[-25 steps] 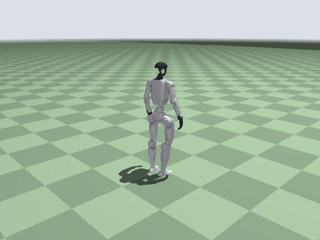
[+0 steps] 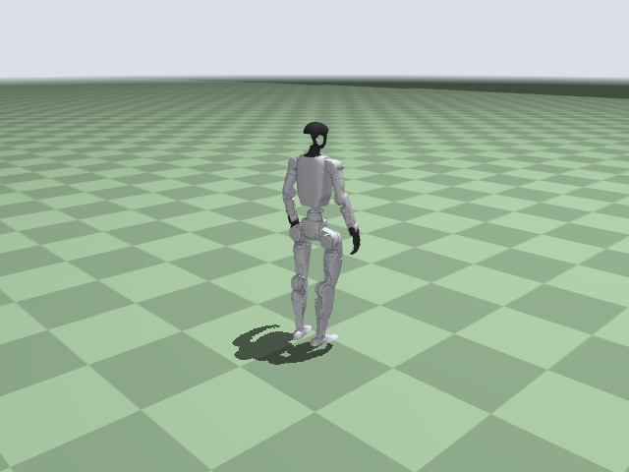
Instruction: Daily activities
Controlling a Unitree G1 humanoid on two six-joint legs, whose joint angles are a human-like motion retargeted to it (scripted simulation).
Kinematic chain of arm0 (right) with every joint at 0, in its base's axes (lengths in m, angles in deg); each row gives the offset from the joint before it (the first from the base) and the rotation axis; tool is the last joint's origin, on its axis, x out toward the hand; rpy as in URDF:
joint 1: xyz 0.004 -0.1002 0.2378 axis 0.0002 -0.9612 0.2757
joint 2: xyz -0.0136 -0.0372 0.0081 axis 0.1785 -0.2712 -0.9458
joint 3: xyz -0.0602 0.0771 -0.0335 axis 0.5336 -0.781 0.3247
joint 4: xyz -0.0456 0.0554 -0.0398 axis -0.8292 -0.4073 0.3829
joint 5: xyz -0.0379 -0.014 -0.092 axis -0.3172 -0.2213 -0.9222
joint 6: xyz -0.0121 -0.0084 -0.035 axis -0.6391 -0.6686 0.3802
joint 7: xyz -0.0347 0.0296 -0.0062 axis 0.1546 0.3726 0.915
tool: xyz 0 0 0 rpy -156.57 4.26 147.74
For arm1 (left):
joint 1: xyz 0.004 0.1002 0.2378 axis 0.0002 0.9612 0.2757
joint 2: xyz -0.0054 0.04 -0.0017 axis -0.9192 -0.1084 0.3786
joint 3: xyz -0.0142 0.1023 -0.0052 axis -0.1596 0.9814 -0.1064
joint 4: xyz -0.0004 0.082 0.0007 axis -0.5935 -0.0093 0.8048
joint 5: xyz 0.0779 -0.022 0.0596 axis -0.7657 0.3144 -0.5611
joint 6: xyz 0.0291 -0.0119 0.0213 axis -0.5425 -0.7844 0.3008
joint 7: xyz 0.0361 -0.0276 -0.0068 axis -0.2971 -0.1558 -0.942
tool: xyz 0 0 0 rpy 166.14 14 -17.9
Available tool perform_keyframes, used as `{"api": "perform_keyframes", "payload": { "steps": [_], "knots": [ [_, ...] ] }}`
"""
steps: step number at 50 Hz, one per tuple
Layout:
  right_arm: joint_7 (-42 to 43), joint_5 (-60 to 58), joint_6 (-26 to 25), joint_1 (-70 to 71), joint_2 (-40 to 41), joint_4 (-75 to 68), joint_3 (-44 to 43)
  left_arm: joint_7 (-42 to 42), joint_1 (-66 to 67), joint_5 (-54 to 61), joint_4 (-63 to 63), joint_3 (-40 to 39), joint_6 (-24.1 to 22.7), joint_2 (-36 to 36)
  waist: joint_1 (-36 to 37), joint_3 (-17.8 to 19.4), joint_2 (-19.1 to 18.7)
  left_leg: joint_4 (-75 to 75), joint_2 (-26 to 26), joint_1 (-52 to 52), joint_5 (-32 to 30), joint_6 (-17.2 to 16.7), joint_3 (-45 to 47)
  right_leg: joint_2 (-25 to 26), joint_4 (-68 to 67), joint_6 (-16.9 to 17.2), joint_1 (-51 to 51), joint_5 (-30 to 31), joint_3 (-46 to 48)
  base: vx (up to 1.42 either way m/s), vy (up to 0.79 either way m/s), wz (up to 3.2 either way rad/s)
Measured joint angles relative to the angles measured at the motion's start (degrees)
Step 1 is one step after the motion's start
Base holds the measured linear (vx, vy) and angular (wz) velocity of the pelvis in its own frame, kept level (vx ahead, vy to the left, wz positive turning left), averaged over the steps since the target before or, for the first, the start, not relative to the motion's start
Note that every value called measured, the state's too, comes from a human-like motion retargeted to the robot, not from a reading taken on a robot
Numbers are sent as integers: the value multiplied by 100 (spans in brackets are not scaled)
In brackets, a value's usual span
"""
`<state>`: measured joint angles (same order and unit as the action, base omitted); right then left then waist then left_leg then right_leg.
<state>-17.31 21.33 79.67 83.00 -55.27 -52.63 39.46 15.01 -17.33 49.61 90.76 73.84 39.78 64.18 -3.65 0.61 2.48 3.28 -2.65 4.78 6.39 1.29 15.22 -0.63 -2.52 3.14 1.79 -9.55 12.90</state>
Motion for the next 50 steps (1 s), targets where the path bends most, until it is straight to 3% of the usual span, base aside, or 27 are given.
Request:
{"api": "perform_keyframes", "payload": {
  "steps": [50],
  "knots": [
    [301,-106,48,-111,93,-142,-82,71,-57,-277,-113,19,-49,-123,57,-32,109,2,-6,-69,-13,-62,-215,4,146,40,67,60,118,0,0,0]
  ]
}}
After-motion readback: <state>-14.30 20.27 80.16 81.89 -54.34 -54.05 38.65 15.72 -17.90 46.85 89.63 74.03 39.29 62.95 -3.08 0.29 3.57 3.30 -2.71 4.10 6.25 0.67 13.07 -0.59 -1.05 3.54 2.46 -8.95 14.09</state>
